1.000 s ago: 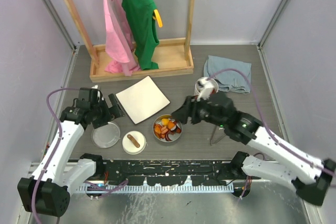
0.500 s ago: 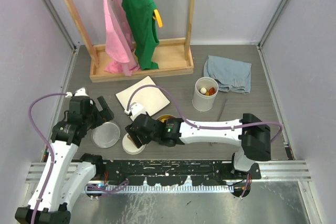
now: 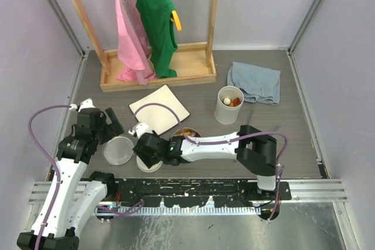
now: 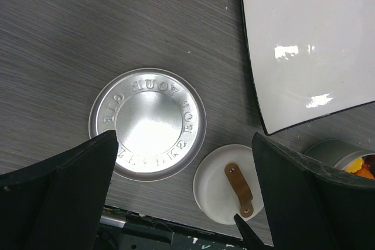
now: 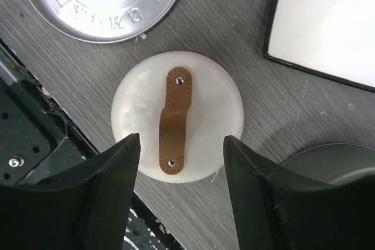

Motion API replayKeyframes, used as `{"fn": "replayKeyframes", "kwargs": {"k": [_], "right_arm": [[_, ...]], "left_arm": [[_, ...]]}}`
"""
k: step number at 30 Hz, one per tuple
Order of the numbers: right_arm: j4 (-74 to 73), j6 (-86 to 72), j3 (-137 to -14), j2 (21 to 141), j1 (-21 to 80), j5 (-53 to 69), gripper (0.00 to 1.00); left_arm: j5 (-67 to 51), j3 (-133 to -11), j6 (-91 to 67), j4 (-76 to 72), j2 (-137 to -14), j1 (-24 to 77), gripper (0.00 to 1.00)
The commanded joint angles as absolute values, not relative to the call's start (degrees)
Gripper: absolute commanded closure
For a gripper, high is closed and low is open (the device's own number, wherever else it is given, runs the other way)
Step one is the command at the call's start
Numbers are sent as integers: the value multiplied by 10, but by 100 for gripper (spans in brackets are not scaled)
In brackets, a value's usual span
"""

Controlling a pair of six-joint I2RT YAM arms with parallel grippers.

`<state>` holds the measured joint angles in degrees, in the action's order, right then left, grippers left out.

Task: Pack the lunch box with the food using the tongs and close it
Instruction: Pick up the box lid from the center of the board.

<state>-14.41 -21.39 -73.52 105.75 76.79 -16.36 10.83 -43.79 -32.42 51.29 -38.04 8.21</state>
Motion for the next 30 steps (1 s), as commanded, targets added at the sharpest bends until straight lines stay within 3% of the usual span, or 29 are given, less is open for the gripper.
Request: {"fn": "replayKeyframes", "kwargs": {"k": [1, 22, 30], "right_arm": [[-132, -193, -777, 1073, 774, -179, 37], [-114, -188, -765, 1121, 774, -192, 49], [-141, -195, -777, 1124, 775, -199, 69]], "left_arm": [[140, -440, -330, 504, -366, 81, 2], [141, -439, -331, 502, -364, 80, 2], [135, -437, -330, 499, -368, 81, 2]]}}
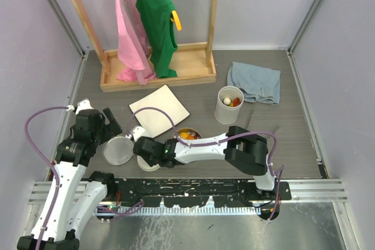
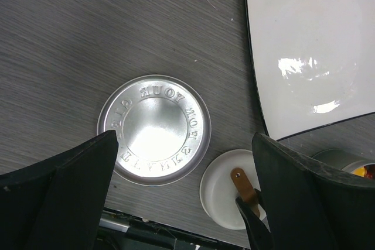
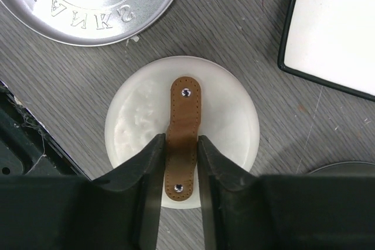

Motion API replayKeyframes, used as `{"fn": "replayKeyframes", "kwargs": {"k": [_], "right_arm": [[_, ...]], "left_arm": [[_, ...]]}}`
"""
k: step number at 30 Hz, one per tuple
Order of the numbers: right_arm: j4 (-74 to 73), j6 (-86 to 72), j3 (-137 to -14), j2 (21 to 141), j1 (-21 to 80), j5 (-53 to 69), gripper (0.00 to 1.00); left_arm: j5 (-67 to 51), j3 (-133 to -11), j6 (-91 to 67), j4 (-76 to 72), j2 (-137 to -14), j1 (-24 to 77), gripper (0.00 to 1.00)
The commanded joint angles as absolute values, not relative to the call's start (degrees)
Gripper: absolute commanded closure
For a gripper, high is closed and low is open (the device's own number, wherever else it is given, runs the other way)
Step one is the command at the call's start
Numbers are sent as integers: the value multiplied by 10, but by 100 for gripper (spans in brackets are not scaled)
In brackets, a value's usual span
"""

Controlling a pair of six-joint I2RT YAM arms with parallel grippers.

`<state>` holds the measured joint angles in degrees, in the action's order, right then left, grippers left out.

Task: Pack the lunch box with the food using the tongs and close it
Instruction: Pick up the box lid from the center of the board.

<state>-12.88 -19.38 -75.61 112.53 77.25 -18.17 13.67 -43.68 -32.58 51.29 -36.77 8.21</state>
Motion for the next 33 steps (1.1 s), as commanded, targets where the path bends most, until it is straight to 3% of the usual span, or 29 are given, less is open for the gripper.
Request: {"fn": "replayKeyframes", "kwargs": {"k": [1, 4, 10, 33], "right_arm": [[-141, -194, -778, 1121, 775, -201, 73], [-152, -188, -792, 1114, 775, -200, 81], [-156, -185, -802, 1066, 775, -191, 86], [-265, -173, -777, 836, 757, -363, 83]], "left_arm": [[135, -437, -330, 499, -369, 81, 2], [133, -437, -329, 498, -370, 80, 2], [129, -436, -329, 497, -372, 81, 2], [111, -438, -309, 487, -376, 81, 2]]}}
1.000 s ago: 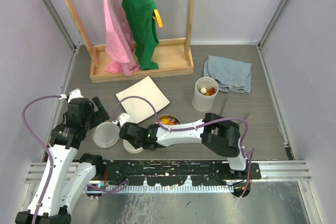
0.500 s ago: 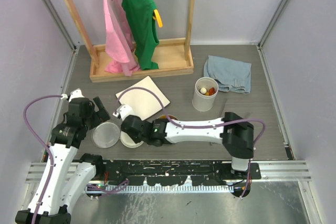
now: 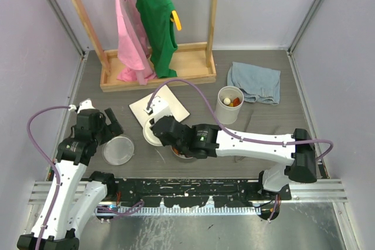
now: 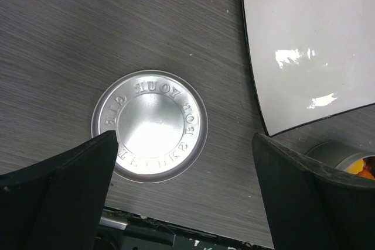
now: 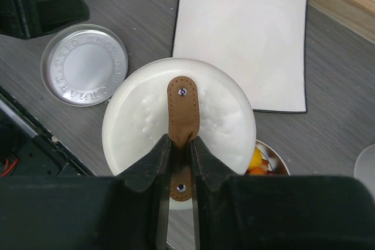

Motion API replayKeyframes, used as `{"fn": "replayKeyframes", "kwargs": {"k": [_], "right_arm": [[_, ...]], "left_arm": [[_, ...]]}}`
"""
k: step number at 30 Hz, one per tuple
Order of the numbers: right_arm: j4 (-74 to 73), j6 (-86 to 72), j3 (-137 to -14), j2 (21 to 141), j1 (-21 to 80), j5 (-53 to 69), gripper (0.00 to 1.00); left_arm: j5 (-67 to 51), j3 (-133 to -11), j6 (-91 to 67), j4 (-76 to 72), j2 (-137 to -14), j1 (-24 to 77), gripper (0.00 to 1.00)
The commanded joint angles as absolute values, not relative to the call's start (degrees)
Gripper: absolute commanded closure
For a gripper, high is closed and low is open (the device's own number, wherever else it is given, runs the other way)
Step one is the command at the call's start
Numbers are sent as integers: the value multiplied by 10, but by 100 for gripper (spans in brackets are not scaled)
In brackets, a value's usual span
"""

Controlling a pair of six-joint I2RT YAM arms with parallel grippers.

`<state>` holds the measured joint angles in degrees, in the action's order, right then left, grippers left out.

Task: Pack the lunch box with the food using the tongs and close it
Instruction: Pick up the box lid from the center of the board, then close the box lid on the packing box.

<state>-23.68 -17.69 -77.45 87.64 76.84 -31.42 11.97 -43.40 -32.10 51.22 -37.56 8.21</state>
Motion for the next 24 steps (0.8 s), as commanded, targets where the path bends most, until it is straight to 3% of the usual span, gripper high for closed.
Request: {"fn": "replayKeyframes", "kwargs": {"k": [1, 13, 17, 24], "right_arm": [[-274, -176, -777, 832, 752, -365, 83], [-335, -184, -746, 734, 655, -339, 82], [-353, -166, -750, 698, 616, -333, 81], [-383, -152, -759, 663, 532, -310, 80]], "left_arm": [[104, -440, -309, 483, -377, 81, 2], [-121, -539, -332, 460, -488, 81, 2], [-208, -529, -381, 378, -517, 90, 2], [-95, -591, -391, 356, -572, 259, 2]]}}
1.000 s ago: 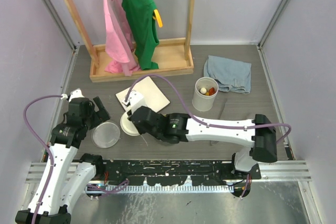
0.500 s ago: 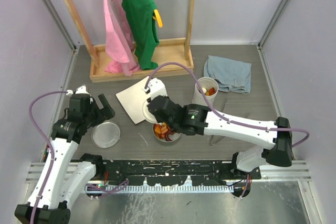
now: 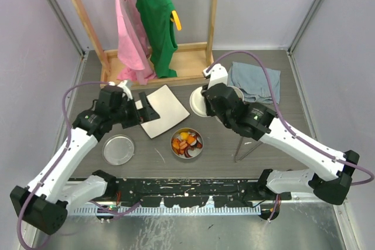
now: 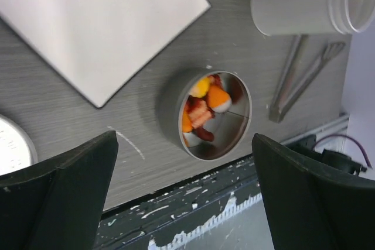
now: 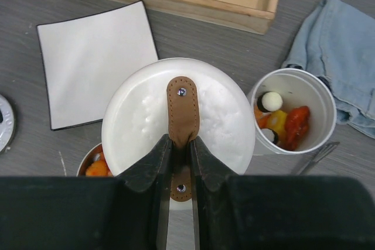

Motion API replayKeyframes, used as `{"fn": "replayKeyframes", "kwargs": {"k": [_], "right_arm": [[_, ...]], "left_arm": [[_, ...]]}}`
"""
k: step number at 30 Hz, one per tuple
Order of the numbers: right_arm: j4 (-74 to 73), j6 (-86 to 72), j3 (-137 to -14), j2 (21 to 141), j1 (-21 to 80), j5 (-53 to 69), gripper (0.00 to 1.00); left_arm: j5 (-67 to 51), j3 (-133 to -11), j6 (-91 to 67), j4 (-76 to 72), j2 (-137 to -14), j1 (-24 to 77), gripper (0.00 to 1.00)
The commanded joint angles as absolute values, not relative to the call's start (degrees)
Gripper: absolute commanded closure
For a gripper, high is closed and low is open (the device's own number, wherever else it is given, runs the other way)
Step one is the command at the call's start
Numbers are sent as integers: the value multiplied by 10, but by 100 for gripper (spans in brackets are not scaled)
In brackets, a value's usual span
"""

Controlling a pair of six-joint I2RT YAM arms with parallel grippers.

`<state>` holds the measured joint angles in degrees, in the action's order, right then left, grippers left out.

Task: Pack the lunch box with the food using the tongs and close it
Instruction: Close the box lid on the packing box.

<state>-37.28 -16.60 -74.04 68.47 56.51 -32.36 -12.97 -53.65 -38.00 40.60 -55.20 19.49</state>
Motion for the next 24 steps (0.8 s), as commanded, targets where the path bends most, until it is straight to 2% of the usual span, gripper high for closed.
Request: {"fn": "replayKeyframes", "kwargs": {"k": [1, 13, 19, 24], "right_arm": [[-388, -151, -762, 661, 522, -305, 80], [-485, -108, -826, 712, 371, -280, 78], [-480, -100, -821, 745, 280, -182, 77], [-472, -92, -826, 769, 250, -150, 77]], "left_arm": [[-83, -597, -392, 354, -581, 272, 2], [-18, -732, -391, 307, -718, 408, 2], [-3, -815, -389, 282, -821, 435, 2], [5, -870, -395, 242, -881, 448, 1]]}}
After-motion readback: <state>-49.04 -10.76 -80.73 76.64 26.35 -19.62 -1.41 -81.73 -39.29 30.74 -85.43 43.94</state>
